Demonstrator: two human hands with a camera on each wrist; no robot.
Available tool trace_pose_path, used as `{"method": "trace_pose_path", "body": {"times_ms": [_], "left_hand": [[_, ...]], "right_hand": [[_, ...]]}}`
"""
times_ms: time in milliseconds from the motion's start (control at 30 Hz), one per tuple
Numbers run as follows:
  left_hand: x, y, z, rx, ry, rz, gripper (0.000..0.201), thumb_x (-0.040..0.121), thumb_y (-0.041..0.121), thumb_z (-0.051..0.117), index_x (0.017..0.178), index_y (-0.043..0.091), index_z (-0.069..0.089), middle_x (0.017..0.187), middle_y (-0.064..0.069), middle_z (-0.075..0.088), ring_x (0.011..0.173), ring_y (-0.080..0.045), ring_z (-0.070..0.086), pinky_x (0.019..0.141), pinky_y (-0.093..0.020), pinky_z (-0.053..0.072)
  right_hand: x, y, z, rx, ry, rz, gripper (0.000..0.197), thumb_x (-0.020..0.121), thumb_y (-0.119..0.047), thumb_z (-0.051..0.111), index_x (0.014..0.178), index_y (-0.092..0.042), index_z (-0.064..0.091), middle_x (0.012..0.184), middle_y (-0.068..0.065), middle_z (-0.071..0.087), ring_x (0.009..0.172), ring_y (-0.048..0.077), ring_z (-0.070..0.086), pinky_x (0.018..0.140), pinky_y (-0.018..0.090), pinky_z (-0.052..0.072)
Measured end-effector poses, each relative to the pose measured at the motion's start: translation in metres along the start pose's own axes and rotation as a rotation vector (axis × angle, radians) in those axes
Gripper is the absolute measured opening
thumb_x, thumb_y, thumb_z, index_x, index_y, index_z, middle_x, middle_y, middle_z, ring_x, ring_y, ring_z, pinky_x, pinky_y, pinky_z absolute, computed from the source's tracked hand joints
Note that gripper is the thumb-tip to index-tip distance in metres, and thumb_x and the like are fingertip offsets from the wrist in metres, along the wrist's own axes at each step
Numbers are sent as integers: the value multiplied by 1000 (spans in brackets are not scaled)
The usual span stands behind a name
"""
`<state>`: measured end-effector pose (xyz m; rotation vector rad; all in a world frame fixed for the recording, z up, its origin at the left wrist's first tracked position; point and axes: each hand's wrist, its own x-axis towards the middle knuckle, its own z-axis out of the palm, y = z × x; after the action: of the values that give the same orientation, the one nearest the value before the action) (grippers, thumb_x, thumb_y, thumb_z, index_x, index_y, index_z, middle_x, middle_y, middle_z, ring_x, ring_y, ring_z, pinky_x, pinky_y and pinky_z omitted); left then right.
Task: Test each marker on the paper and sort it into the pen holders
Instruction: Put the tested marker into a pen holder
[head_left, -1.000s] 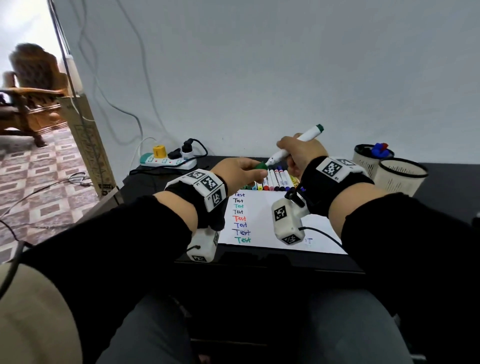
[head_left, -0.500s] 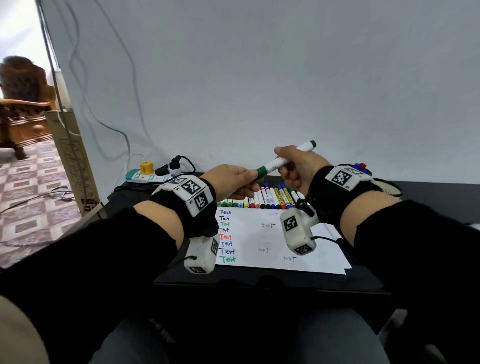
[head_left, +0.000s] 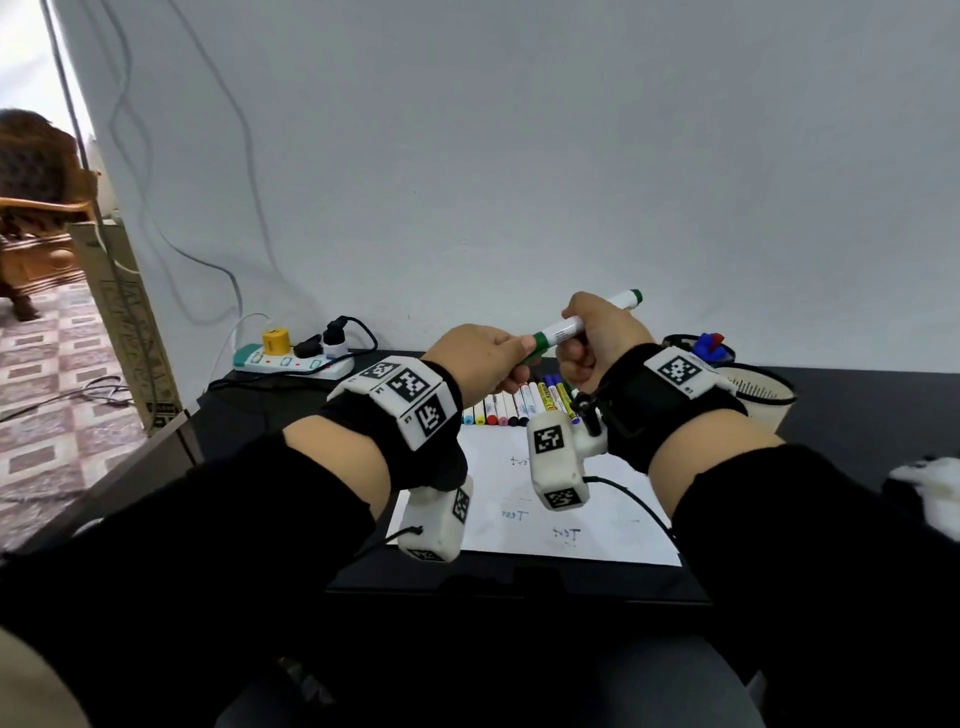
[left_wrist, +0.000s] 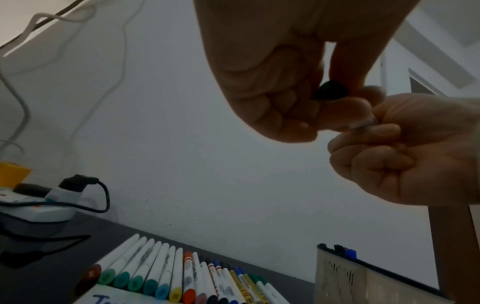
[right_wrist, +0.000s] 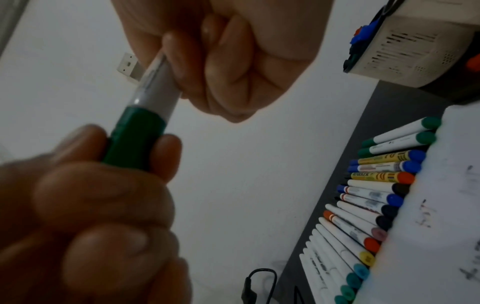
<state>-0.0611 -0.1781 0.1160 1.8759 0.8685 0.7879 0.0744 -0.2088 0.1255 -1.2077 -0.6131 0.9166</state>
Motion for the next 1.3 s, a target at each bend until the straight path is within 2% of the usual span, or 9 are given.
{"method": "trace_pose_path", "body": {"times_ms": [133,300,400,500,600,767,933,1067,1300], "left_hand": [[5,4,3,149,26,18,34,96,34,47,96,8,69,79,-4,66,70,-14,57,86,-33,49],[18,5,8,201,29,-27,31,94,38,49,72,23,63,67,7,65,64,-7,56,80,-30,48],[27,8,10,149,49,-54,28,94,35,50,77,19,64,68,8,65,61,-5,57,80,-29,49],[38,14,11,240,51,-81,31,94,39,50,75,20,65,72,5,68,63,-8,57,73,-27,49],[51,22,14,296,21,-88,31,93,41,50,77,20,66,82,1,72,70,-11,59,77,-29,50],[76,31,30,477,-152,-35,45,95,51,37,99,17,66,100,1,71,89,-14,63,84,-30,47],[97,2,68,914,-393,-27,56,98,49,27,141,14,37,144,-6,41,132,-22,39,104,-31,30],[112,-38,105,1122,-573,-36,74,95,54,33,149,9,13,157,-11,6,145,-26,9,114,-41,16],[132,-78,138,1225,-809,16,87,93,60,32,149,7,-9,156,-10,-16,145,-24,-9,116,-40,3]], "right_hand": [[7,0,-5,17,7,37,28,85,-13,48,59,-15,35,36,-2,29,30,9,23,37,13,17],[17,5,-12,-76,64,-43,40,87,-36,65,61,-10,48,47,3,45,36,13,29,42,23,23],[21,1,-13,-80,115,-135,15,93,-18,57,84,-6,54,62,9,56,45,15,38,43,24,31],[27,-4,-20,-535,103,-309,29,88,-1,48,109,-19,55,78,3,59,54,12,47,48,18,39],[35,-11,-28,-1053,19,-478,35,87,-9,56,117,-27,58,83,-4,51,66,9,49,49,7,35],[59,-23,-50,-1330,100,-506,26,92,-20,54,118,-20,56,104,5,57,84,16,48,70,25,35],[87,-29,-95,-1196,296,-306,21,96,-21,44,116,-15,49,100,10,60,86,29,57,76,32,45],[111,-32,-132,-1014,394,-159,29,94,-22,43,120,-14,52,111,11,62,104,32,58,82,29,41],[149,-40,-167,-1032,494,-99,30,95,-24,44,119,-7,49,99,10,60,84,27,55,73,30,41]]}}
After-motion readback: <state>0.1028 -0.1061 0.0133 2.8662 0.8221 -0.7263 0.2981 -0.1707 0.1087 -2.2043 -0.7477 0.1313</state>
